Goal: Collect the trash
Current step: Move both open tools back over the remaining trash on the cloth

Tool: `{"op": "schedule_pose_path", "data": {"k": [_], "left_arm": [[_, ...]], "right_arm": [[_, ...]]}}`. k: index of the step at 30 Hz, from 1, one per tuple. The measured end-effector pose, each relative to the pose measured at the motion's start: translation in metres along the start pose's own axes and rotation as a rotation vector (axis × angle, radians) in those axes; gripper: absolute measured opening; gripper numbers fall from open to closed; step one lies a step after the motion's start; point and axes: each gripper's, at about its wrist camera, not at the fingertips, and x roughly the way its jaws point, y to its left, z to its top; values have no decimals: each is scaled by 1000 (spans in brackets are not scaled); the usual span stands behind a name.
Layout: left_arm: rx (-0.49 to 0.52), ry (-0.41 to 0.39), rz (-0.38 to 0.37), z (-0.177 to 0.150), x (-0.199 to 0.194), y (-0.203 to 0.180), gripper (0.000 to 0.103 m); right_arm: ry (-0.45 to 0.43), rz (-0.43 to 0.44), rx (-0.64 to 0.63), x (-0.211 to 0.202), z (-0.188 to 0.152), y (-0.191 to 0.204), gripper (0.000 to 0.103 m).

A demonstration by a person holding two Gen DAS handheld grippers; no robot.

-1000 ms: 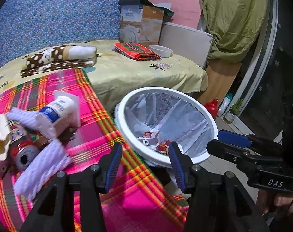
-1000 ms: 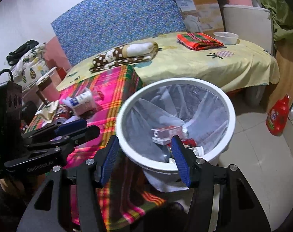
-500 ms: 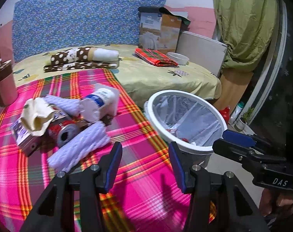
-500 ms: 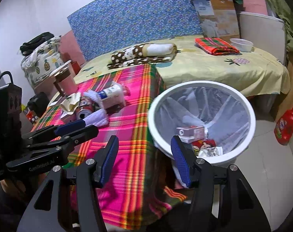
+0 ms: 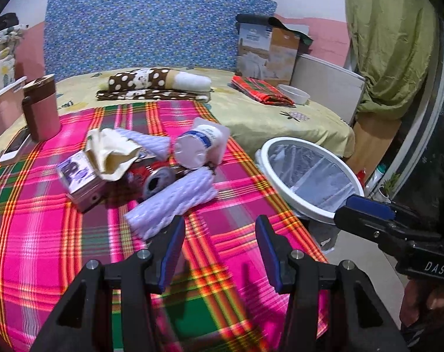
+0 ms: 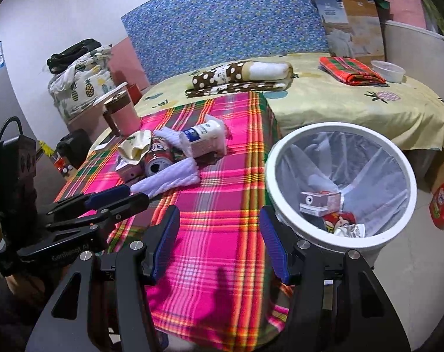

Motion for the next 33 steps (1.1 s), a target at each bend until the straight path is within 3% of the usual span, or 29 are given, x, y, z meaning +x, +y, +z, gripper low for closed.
{"op": "schedule_pose_path", "data": {"k": [21, 33], "left_arm": [[-68, 3, 93, -6, -6, 43, 52], [-11, 18, 62, 8, 20, 52, 52]], "right_arm": [[46, 53, -21, 14, -1, 25, 58], [48, 48, -25, 23, 7, 26, 58]]}}
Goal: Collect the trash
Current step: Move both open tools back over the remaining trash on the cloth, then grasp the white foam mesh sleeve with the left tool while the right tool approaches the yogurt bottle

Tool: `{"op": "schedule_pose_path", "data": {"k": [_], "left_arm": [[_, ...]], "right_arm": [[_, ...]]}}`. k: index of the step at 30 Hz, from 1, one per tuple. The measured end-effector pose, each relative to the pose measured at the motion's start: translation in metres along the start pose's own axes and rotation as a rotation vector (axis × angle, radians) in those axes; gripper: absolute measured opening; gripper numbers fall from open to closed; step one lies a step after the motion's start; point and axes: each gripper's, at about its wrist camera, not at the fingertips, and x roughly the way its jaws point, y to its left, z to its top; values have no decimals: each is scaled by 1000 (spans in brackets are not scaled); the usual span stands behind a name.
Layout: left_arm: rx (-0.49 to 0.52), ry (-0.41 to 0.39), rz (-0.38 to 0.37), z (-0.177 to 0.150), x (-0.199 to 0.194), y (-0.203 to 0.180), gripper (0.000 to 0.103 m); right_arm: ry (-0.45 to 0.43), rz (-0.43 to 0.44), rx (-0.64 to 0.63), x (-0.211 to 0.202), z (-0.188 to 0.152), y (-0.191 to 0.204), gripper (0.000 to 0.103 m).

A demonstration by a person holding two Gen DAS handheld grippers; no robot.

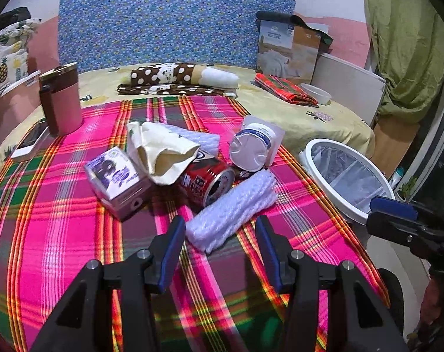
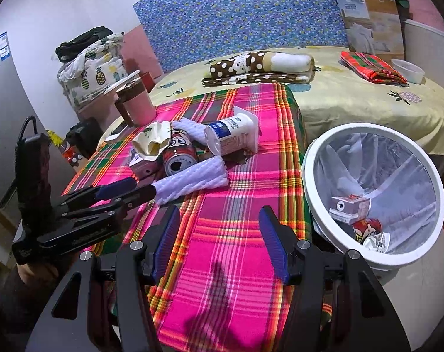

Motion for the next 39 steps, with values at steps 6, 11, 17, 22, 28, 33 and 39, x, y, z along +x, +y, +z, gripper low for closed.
{"op": "schedule_pose_path", "data": {"k": [6, 11, 17, 22, 28, 33, 39], "left_arm": [[38, 41, -15, 5, 23, -2, 52], [71, 94, -41, 6, 38, -9, 52], [97, 140, -21, 2, 44, -15, 42], [122, 126, 0, -1, 37, -19, 26], [107, 101, -37, -8, 21, -20, 23], [67, 68, -46, -12, 0, -14, 22], [-14, 15, 0, -1, -15, 8, 22]], "right_arm": [[9, -4, 6, 8, 6, -5, 58], [16, -4, 17, 14, 9, -10, 58], [24, 0, 29, 19, 12, -15, 58], [24, 2, 36, 20, 13, -16, 58], [21, -1, 39, 18, 14, -15, 58], [8, -15, 39, 20, 19, -15, 58], [-6, -16, 14, 29, 28, -10, 58]]}}
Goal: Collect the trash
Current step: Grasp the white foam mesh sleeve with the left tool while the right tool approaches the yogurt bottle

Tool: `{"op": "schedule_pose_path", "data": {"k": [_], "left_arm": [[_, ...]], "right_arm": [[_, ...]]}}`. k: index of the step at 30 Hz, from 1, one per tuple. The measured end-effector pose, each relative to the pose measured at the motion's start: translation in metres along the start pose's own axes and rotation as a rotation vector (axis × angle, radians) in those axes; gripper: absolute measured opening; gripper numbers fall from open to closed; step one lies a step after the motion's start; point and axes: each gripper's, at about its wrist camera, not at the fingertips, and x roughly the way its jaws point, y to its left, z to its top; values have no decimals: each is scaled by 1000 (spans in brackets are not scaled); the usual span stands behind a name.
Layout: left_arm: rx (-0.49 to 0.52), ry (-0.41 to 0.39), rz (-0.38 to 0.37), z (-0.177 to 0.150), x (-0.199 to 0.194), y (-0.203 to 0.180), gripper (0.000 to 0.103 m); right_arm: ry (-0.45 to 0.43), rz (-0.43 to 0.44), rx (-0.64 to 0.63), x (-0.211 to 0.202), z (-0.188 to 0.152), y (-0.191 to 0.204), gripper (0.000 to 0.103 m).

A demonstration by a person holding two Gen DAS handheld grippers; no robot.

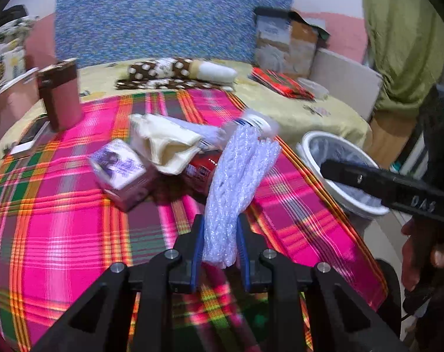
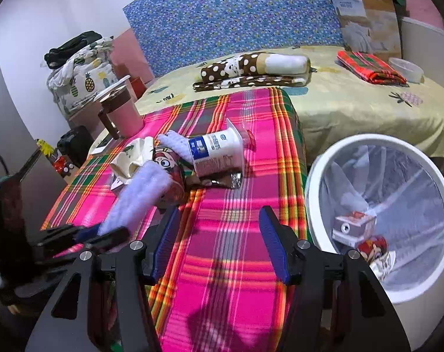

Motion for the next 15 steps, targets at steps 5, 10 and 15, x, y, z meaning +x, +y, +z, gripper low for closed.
{"op": "schedule_pose_path", "data": {"k": [5, 10, 15], "left_arm": [[-57, -35, 33, 7, -6, 17, 23], [-73, -45, 39, 8, -7, 24, 23], [-81, -55, 37, 8, -10, 31, 23]], "right_arm": [[9, -4, -12, 13, 9, 6, 58], [-12, -43, -56, 26, 22, 18, 58], [2, -84, -82, 45, 29, 22, 64]]}}
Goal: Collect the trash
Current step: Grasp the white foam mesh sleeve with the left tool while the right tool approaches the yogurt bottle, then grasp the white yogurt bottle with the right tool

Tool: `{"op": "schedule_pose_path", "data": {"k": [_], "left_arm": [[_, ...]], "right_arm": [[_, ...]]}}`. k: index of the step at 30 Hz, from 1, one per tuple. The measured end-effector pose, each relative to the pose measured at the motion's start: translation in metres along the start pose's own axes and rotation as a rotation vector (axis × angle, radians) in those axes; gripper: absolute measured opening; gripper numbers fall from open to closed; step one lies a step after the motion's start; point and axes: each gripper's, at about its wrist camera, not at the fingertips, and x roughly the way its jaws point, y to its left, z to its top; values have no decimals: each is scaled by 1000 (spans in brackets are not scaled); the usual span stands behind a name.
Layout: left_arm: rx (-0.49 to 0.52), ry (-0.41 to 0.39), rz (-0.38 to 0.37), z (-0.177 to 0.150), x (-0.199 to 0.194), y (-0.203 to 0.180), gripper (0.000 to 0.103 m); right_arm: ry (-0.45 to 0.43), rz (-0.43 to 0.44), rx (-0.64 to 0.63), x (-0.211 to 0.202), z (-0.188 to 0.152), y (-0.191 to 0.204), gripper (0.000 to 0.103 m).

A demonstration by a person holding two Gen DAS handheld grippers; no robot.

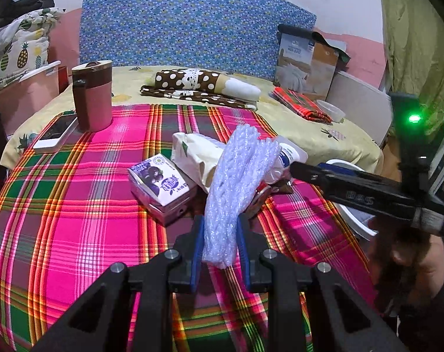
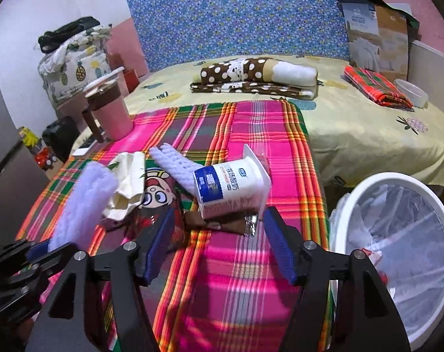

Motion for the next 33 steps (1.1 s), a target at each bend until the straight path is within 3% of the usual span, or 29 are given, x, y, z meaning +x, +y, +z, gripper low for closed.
{"op": "schedule_pose_path", "data": {"k": [7, 15, 21, 26, 33], "left_arm": [[-13, -8, 3, 3, 0, 9, 23], [-23, -3, -4, 0, 1, 10, 23], [-29, -5, -7, 0, 0, 10, 23], [-38, -16, 4, 2, -4, 18, 23], [-57, -21, 13, 5, -2, 32, 23]], "right_arm": [[39, -62, 39, 18, 2, -11, 64], [22, -134, 100, -7, -6, -41, 65], [-15, -69, 169, -19, -7, -41, 66], [-49, -53, 106, -3, 10, -16, 68], [-68, -147, -31, 17, 22, -4, 68]]}}
